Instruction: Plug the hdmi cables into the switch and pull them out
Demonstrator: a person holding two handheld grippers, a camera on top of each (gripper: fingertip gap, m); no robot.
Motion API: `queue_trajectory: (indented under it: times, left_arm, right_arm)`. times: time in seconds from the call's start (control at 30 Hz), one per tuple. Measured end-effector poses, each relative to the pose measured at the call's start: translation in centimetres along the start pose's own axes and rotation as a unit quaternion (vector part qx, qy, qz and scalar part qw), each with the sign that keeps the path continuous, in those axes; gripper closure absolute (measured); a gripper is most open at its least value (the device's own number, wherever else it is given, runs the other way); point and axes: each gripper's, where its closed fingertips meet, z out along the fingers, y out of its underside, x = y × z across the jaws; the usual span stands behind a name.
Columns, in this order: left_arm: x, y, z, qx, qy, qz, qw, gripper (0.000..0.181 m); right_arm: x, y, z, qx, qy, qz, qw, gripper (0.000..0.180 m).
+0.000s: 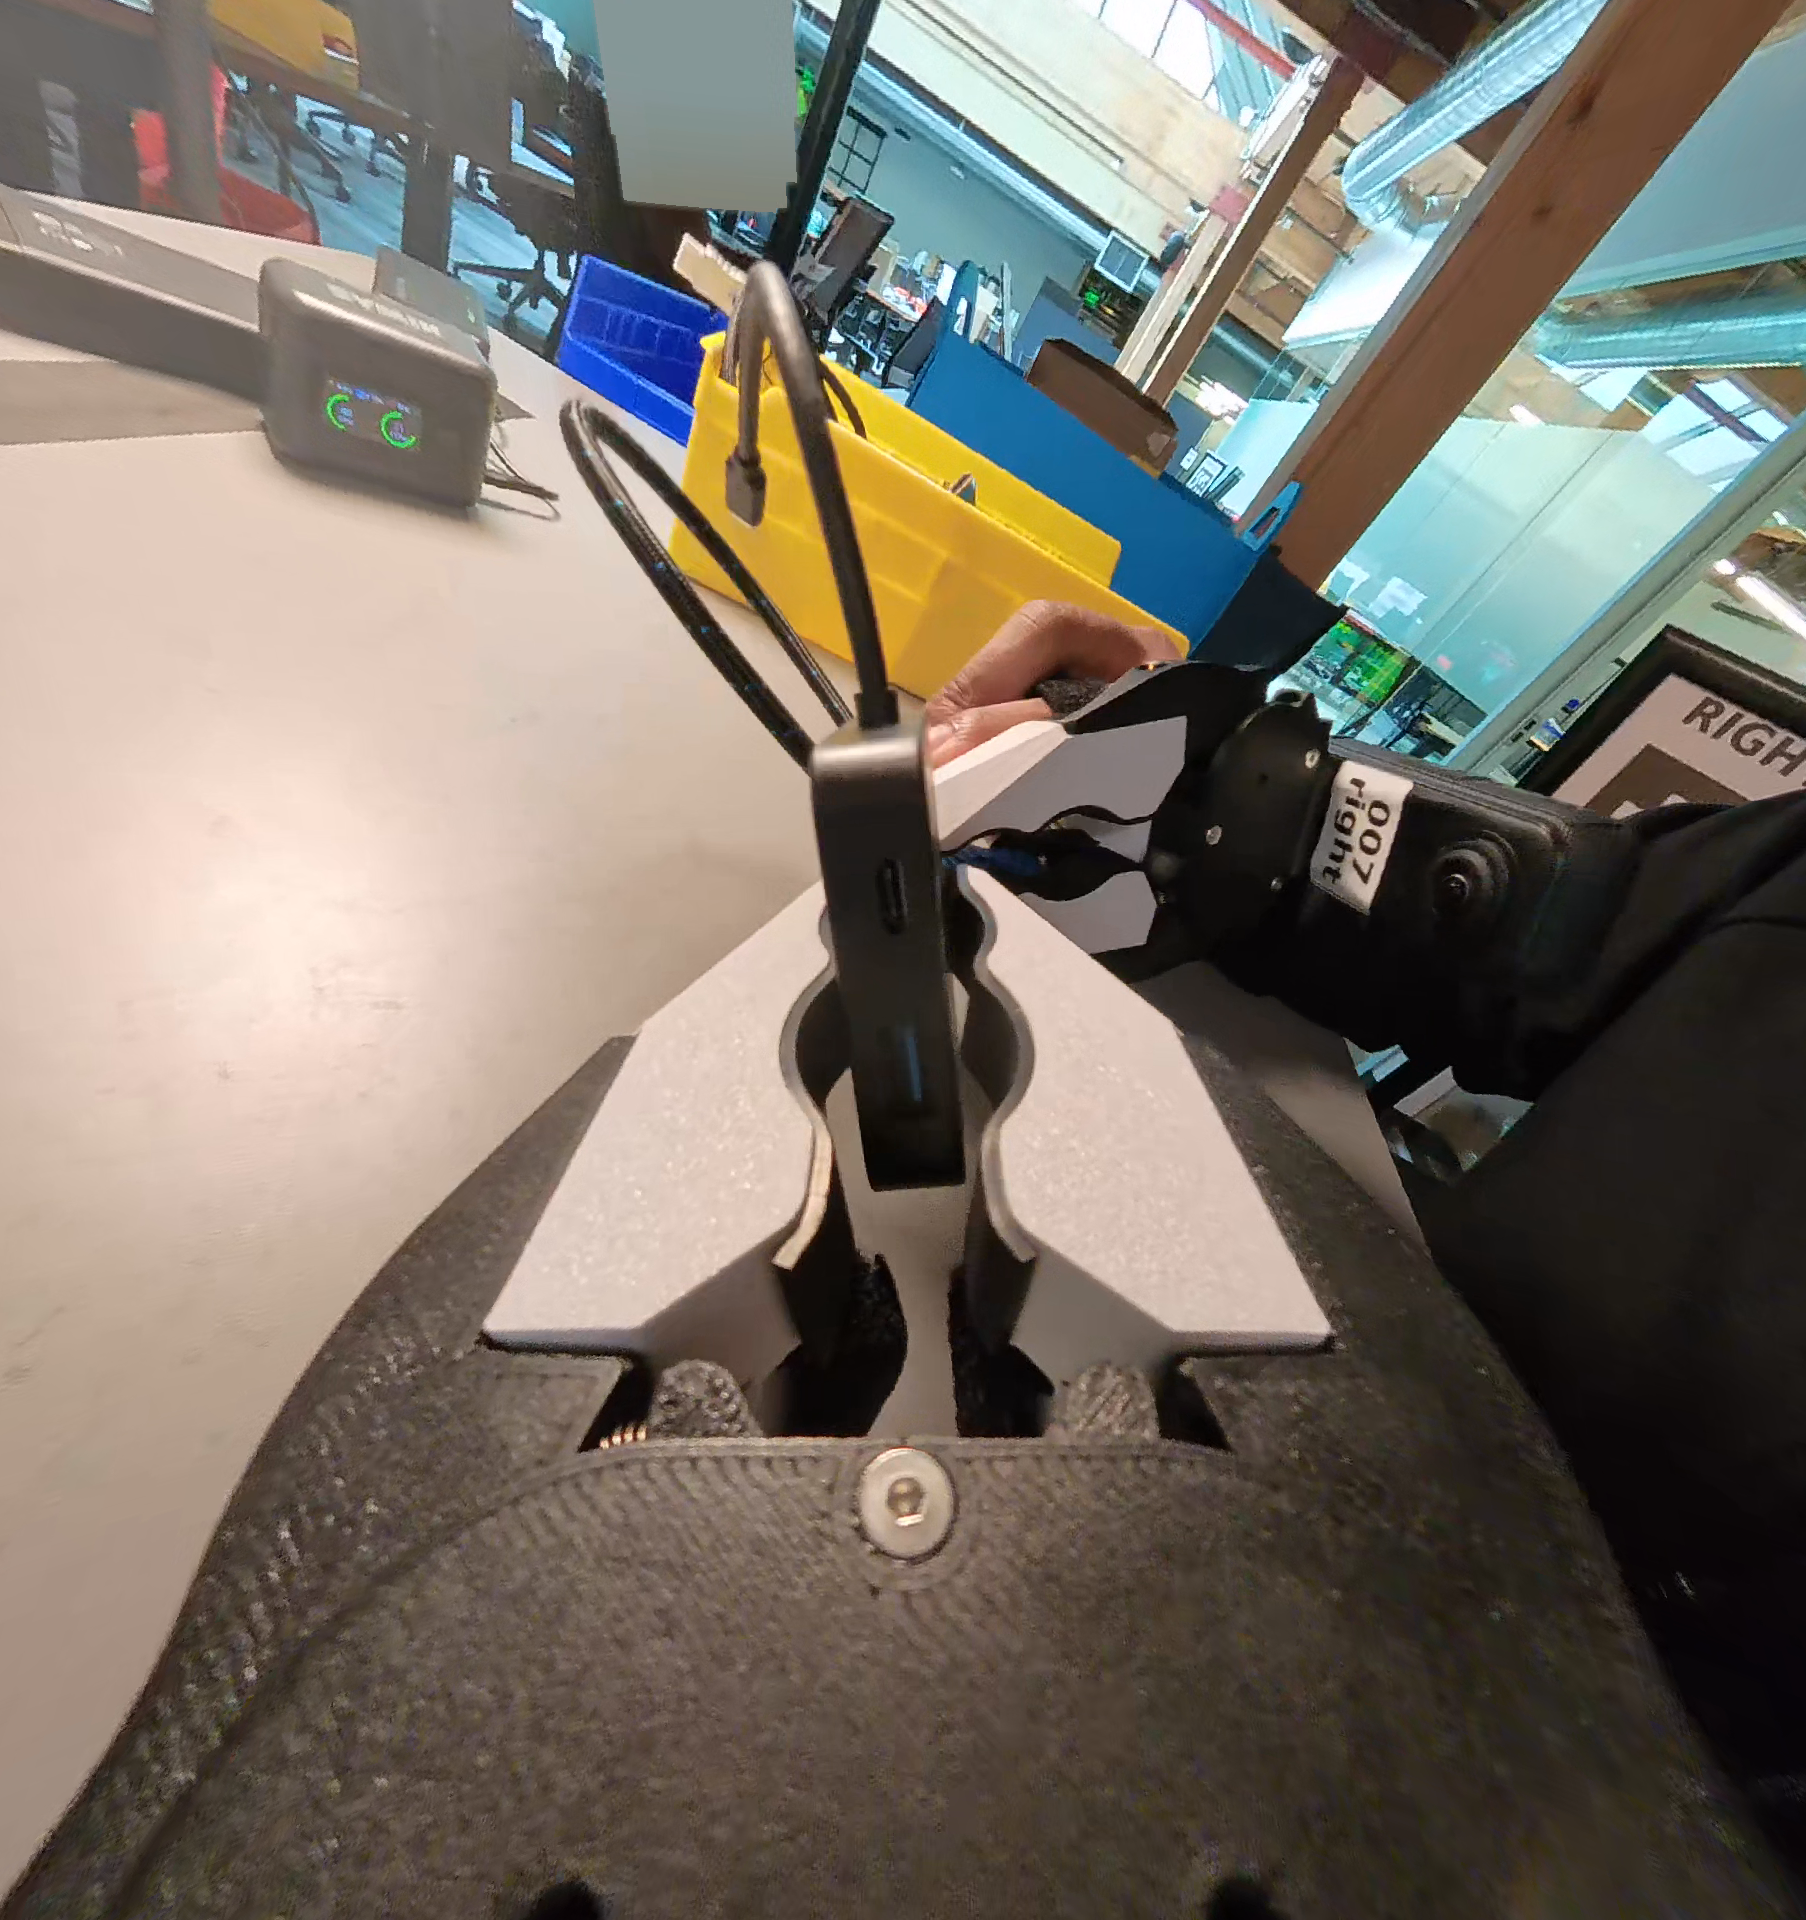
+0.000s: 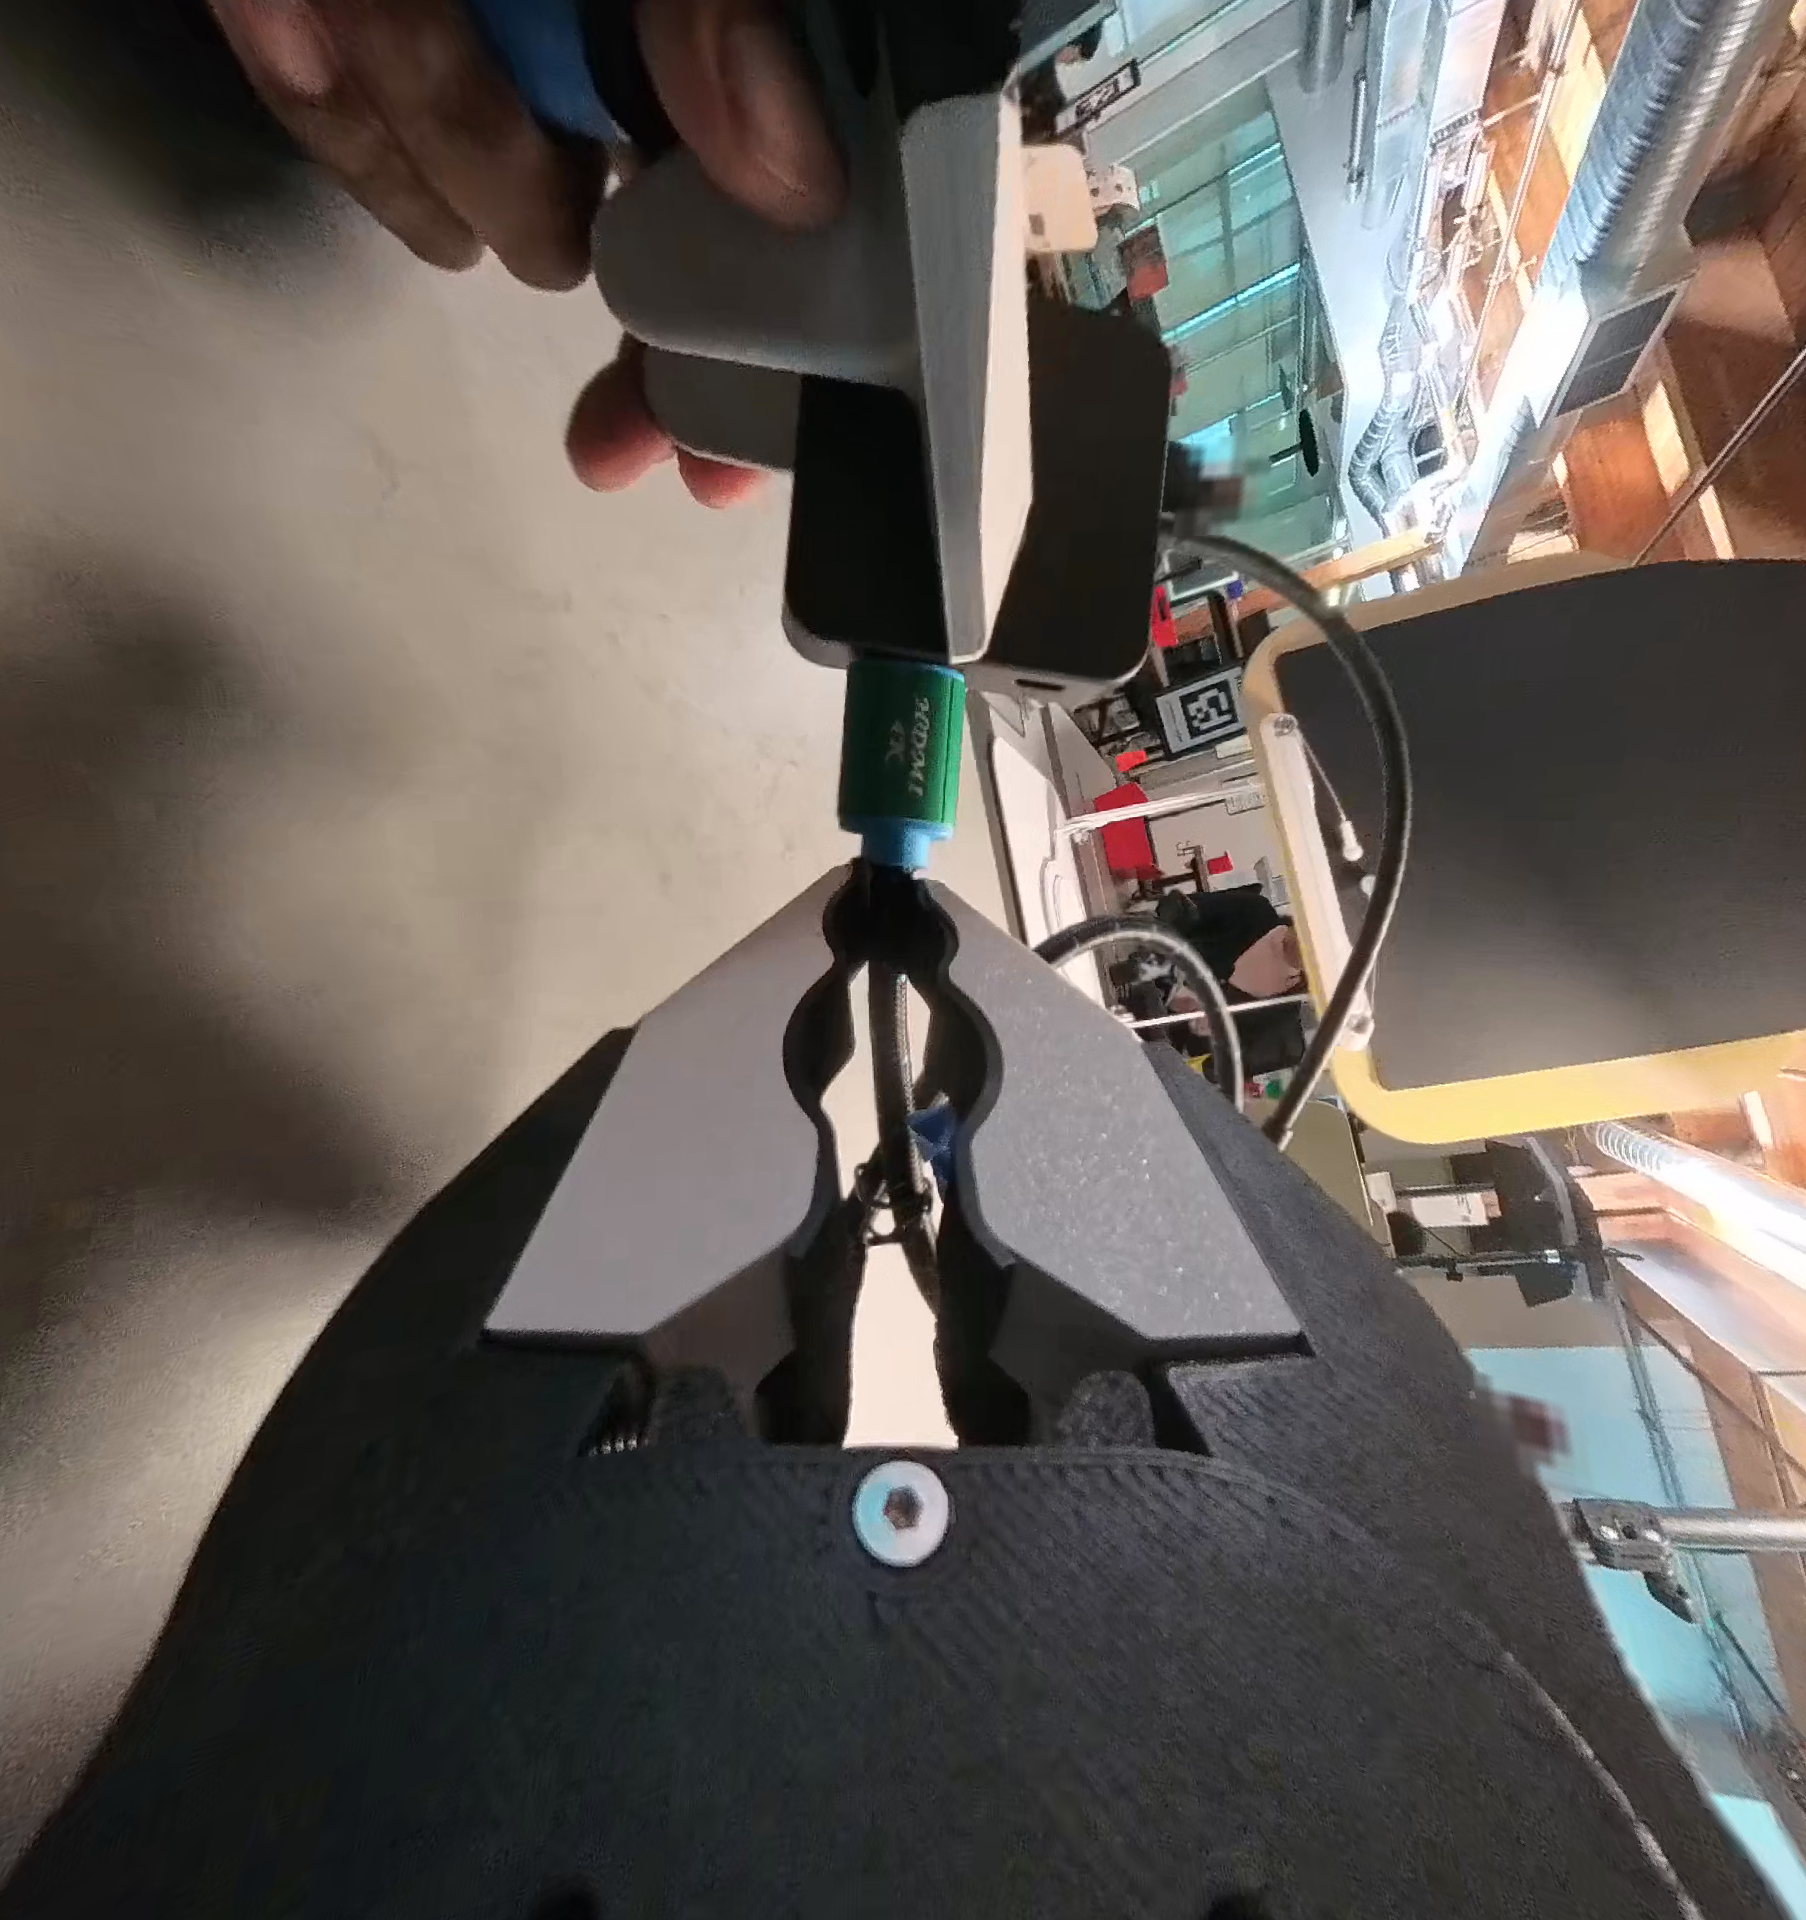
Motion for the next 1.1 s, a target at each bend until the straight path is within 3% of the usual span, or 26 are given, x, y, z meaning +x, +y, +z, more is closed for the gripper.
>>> queue_trajectory:
  times: [0.97,1.1]
  left_arm:
    - [-0.5,0.2,-0.2,0.002,0.029,-0.058,0.998,0.167]
    - [-2.6,-2.3,-2.8,0.069,0.007,-0.089,0.994,0.167]
  right_arm:
    - [-0.4,0.2,0.0,0.007,-0.028,0.012,1.000,0.172]
    - [0.7,3.1,-0.5,-0.026,-0.031,0.037,0.999,0.173]
